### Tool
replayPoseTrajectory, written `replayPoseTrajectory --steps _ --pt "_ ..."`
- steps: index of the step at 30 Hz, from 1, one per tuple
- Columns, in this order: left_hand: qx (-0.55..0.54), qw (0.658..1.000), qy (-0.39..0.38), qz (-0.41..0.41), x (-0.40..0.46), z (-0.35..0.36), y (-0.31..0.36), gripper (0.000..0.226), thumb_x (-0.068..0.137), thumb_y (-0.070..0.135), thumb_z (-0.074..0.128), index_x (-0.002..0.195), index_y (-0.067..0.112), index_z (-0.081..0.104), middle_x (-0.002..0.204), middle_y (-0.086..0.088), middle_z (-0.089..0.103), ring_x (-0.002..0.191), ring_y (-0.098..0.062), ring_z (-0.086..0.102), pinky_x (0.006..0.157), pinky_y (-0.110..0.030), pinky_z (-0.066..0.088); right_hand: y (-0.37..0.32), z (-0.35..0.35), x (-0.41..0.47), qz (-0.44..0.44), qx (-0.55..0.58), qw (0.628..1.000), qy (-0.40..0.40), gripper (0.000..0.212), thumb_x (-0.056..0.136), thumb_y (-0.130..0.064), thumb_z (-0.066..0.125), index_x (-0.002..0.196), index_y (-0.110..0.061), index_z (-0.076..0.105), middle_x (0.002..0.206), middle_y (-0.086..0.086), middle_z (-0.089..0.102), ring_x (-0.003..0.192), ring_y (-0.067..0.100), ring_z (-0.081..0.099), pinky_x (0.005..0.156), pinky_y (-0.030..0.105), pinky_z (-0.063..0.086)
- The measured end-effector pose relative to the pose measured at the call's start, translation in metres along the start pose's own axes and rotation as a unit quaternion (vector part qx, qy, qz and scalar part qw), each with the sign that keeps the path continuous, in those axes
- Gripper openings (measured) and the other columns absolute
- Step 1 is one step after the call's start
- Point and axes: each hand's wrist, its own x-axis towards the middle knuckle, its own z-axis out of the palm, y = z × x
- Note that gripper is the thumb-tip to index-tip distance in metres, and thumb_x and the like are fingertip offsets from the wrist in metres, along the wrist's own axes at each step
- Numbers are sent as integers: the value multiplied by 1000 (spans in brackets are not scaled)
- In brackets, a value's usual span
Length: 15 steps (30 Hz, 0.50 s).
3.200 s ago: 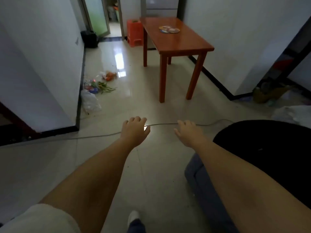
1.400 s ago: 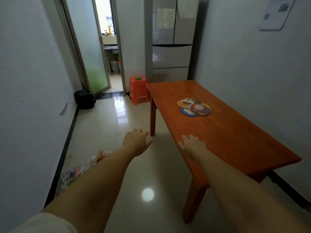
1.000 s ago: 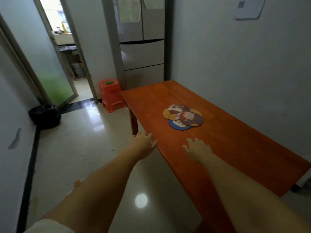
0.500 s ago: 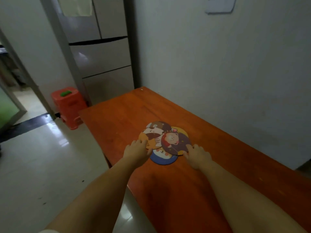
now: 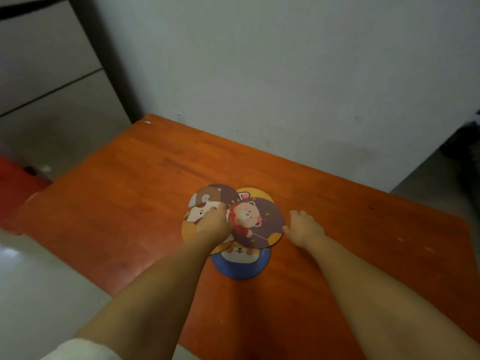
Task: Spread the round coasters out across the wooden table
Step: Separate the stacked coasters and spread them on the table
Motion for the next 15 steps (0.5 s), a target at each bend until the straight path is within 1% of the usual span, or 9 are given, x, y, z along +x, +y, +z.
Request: replayPoseTrajectory --steps 2,4,5,7,10,12,13,14,15 --pt "-85 995 -36 -39 17 8 5 41 98 30 45 128 3 49 121 -24 60 107 -41 59 85 -47 51 -1 7 8 44 45 998 -10 53 96 -31 49 142 -7 36 147 17 40 135 35 40 108 46 39" --pt "-119 988 -67 -76 33 18 12 40 97 23 45 124 -6 53 121 -29 61 108 -43 60 88 -51 50 -3 15 16 79 88 993 -18 55 96 -29 51 143 -5 36 148 18 40 135 36 40 109 45 39" --pt "-123 985 -78 -96 40 23 14 41 96 20 46 127 -7 52 124 -30 60 110 -44 60 89 -51 51 -3 19 21 89 103 991 -20 55 96 -29 52 143 -4 36 148 18 39 136 37 40 109 45 39" --pt "-129 978 -82 -141 49 30 17 45 94 18 47 134 -2 47 132 -28 56 116 -44 57 94 -50 50 -5 25 30 100 114 988 -9 53 96 -28 52 141 -4 39 147 19 40 134 38 41 108 44 40" --pt "-139 968 -64 -200 58 37 17 51 92 20 53 138 1 42 138 -25 50 123 -42 53 98 -47 48 -9 28 42 104 147 984 3 48 95 -27 52 135 -2 45 141 21 45 129 39 46 102 43 43" --pt "-151 963 -45 -220 62 41 15 52 92 20 54 138 0 43 137 -25 51 123 -41 53 93 -46 49 -12 29 50 112 185 976 3 48 95 -25 54 135 0 45 140 23 47 126 40 49 98 42 46" --pt "-163 961 -37 -221 64 44 13 49 92 19 53 136 -1 45 134 -26 55 120 -41 56 87 -45 51 -12 30 53 117 206 971 6 46 95 -23 55 133 1 46 136 23 50 123 39 52 95 42 47" --pt "-178 959 -29 -217 66 45 10 44 92 17 53 131 -3 49 129 -26 58 116 -41 58 79 -43 50 -13 30 56 121 224 967 12 37 95 -20 55 126 1 53 126 23 57 114 38 57 88 40 49" --pt "-197 957 -22 -210 66 47 8 37 92 16 52 123 -5 53 124 -27 61 113 -42 60 71 -40 47 -11 31 58 120 233 965 19 21 95 -17 55 107 -1 60 106 21 62 96 36 61 76 38 49"
